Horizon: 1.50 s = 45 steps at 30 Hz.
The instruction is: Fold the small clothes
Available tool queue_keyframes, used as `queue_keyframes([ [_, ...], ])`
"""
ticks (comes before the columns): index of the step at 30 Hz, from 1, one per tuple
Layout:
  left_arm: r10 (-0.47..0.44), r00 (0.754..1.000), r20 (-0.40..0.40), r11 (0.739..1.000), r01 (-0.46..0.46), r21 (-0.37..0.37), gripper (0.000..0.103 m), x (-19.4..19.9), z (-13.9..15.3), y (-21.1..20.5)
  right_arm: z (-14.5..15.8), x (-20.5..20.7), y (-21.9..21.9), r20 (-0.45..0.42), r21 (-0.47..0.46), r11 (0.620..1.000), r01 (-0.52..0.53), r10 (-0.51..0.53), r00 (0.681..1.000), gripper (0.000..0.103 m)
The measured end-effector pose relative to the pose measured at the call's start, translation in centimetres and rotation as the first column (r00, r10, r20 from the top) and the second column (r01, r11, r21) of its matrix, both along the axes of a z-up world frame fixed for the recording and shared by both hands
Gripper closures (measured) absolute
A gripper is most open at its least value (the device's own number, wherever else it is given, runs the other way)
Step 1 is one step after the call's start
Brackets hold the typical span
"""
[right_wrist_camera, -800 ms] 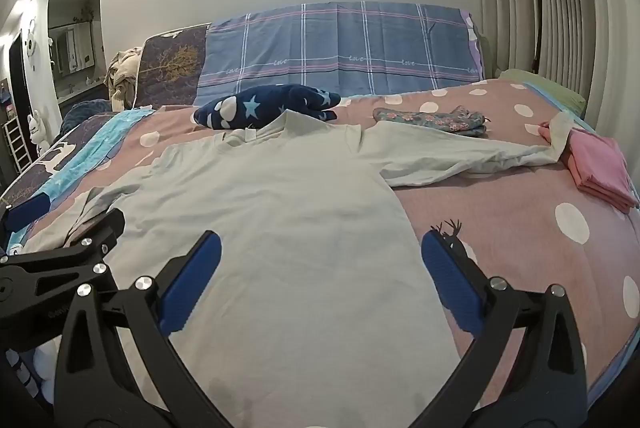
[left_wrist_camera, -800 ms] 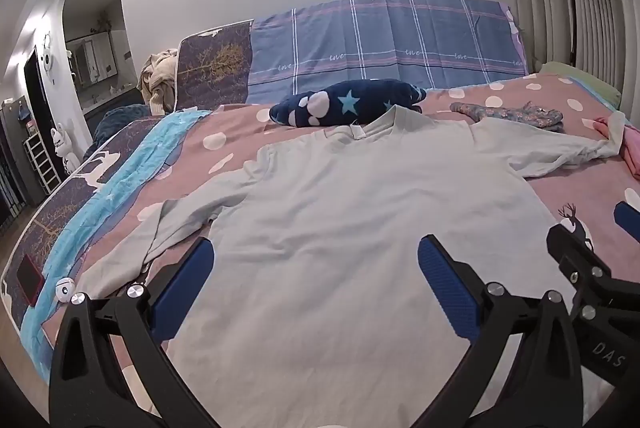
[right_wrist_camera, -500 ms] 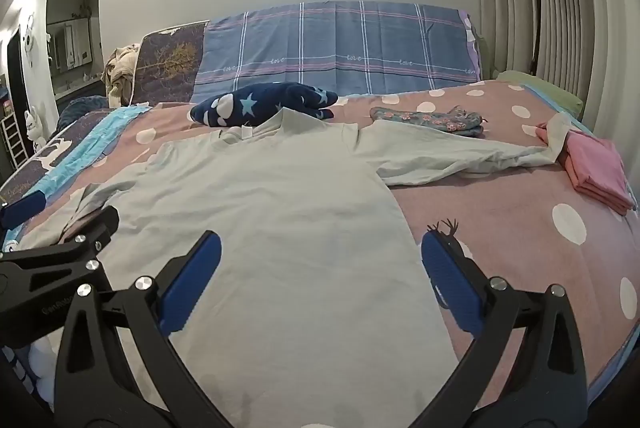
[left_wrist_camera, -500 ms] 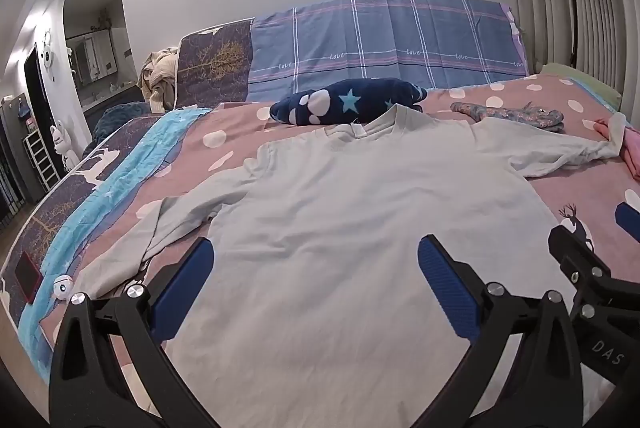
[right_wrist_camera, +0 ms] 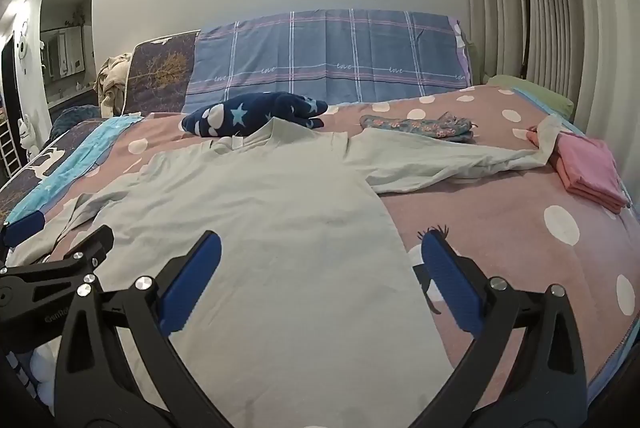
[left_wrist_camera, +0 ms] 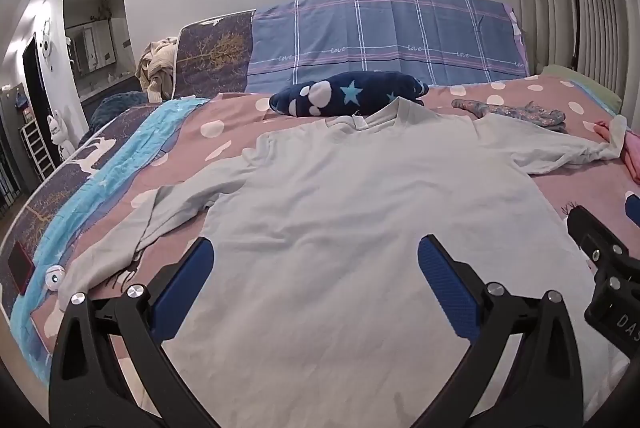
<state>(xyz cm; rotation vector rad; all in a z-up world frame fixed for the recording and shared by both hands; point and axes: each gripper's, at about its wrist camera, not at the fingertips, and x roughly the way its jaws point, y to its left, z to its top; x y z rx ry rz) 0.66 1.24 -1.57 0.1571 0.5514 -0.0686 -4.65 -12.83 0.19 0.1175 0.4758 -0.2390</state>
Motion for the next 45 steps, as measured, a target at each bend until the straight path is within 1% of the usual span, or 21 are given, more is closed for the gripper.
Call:
queue_keyframes([
  [6, -0.010, 1.000, 0.001, 1.000, 0.010, 0.005, 0.001, 0.0, 0.0, -0.1, -0.2, -0.2, -0.3, 0.000, 0.021, 1.000, 0.010, -0.010, 1.000, 0.002],
  [15, -0.011, 1.000, 0.007, 1.000, 0.011, 0.014, 0.001, -0.4, 0.0, -0.4, 0.0, -0.6, -0.3, 0.017, 0.011, 1.000, 0.002, -0.002, 1.000, 0.002],
  [18, -0.002, 1.000, 0.020, 1.000, 0.002, 0.020, 0.001, -0.6, 0.2, -0.5, 0.2, -0.8, -0.1, 0.026, -0.004, 1.000, 0.007, -0.007, 1.000, 0.009],
  [23, -0.005, 1.000, 0.025, 1.000, 0.004, 0.023, 0.001, -0.6, 0.4, -0.7, 0.2, -0.8, -0.4, 0.019, 0.008, 1.000, 0.010, -0.010, 1.000, 0.029],
  [25, -0.006, 1.000, 0.023, 1.000, 0.005, 0.022, 0.001, -0.6, 0.4, -0.8, 0.2, -0.8, -0.6, 0.012, 0.018, 1.000, 0.004, -0.004, 1.000, 0.040],
  [27, -0.009, 1.000, 0.019, 1.000, 0.008, 0.022, 0.001, -0.6, 0.5, -0.8, 0.1, -0.8, -0.6, 0.006, 0.023, 1.000, -0.001, 0.001, 1.000, 0.043],
  [33, -0.030, 0.999, 0.021, 0.999, 0.029, 0.034, 0.001, -0.8, 0.5, -1.0, 0.1, -0.8, -0.4, 0.006, 0.014, 1.000, -0.017, 0.017, 1.000, 0.045],
  [37, -0.034, 0.999, 0.029, 0.999, 0.033, 0.036, 0.001, -0.9, 0.7, -1.2, -0.1, -0.6, -0.5, -0.009, 0.052, 0.997, -0.063, 0.063, 0.998, 0.045],
  [42, -0.017, 1.000, 0.015, 0.999, 0.017, 0.035, 0.001, -0.6, 0.4, -1.2, -0.5, -0.5, -0.3, -0.030, 0.046, 0.997, -0.064, 0.065, 0.997, 0.045],
  [45, -0.022, 1.000, 0.005, 0.999, 0.022, 0.039, 0.001, -0.5, 0.0, -1.4, -0.7, -0.5, -0.3, -0.033, 0.047, 0.997, -0.054, 0.056, 0.998, 0.045],
])
